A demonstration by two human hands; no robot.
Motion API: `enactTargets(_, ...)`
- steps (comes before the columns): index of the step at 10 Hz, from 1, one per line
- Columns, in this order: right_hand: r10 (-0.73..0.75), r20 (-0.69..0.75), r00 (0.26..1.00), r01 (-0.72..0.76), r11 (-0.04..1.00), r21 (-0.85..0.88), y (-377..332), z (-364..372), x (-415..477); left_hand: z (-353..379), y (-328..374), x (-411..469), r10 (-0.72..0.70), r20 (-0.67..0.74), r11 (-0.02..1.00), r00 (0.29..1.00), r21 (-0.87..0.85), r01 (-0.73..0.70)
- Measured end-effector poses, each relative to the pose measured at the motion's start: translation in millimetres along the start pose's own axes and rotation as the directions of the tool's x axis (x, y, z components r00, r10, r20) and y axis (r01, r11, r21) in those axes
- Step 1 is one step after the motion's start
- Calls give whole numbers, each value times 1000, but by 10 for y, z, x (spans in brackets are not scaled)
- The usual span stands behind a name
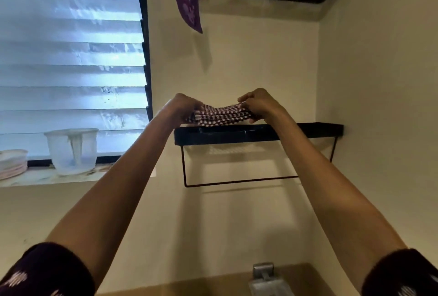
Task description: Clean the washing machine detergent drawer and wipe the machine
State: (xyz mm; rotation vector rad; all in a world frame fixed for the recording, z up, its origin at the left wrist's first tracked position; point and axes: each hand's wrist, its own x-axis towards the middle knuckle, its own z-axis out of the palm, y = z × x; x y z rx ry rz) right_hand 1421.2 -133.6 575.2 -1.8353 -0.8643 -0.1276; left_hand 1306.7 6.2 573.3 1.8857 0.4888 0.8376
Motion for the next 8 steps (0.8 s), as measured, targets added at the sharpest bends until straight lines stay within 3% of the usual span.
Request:
enactTargets(1,14,64,998,-2,984,-181,94,87,88,46,-74,104,-58,25,977,998,207,51)
enactTargets(2,16,116,993,27,935,-354,111,156,158,106,-100,159,-28,44,884,999,468,4)
enactTargets(3,60,124,990,21,824,-566,99,209,156,177,-86,85,-16,63,670,998,742,-36)
enactTargets(4,-34,31,999,46,707,-706,47,287,106,244,-86,91,86,83,555,993,824,-117)
enactTargets(5,-105,93,990,140,761,-633,-7,433,106,377,-101,87,139,128,524,982,832,-183)
enactTargets(6,26,259,966,172,683,-710,-39,524,1,453,-108,-17,34,238,513,971,830,-221)
enactTargets(7,116,274,955,125,678,-725,-91,499,-18,413,-101,-36,9,259,513,966,828,-227)
enactTargets(8,25,205,978,122,728,-675,-82,514,-60,316,-175,-83,103,279,528,955,798,-290)
